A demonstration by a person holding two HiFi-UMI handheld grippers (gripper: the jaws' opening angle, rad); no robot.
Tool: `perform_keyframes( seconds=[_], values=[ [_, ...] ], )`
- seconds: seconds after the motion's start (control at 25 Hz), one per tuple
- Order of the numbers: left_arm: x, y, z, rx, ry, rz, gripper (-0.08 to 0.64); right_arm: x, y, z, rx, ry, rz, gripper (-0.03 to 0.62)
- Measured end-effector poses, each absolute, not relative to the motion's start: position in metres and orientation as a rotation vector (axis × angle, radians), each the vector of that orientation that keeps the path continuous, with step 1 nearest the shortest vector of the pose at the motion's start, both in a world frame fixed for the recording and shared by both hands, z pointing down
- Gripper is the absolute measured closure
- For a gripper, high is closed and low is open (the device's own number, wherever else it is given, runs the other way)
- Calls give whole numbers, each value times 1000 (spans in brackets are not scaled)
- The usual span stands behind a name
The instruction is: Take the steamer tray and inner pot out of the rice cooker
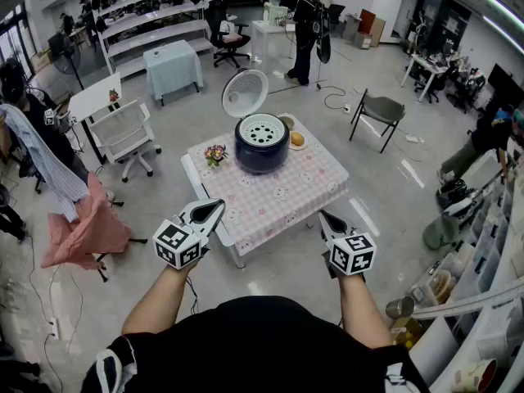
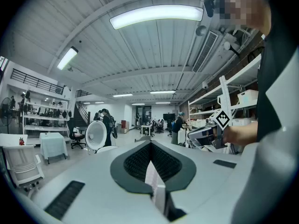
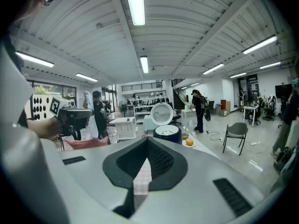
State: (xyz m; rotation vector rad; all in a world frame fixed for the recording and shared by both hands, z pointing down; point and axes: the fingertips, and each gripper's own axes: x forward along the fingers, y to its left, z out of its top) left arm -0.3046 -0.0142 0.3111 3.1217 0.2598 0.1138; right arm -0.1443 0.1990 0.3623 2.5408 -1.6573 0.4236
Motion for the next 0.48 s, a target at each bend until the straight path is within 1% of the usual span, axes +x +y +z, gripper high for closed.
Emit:
perform_keyframes(
  seconds=[0.24, 0.48],
  values=[
    [-310, -11, 317, 3094, 341, 131, 539, -152, 210, 366, 2633, -1541, 402, 583],
    [-307, -18, 317, 3117, 326, 131, 537, -154, 206, 361, 2629, -1370, 286, 581]
  ],
)
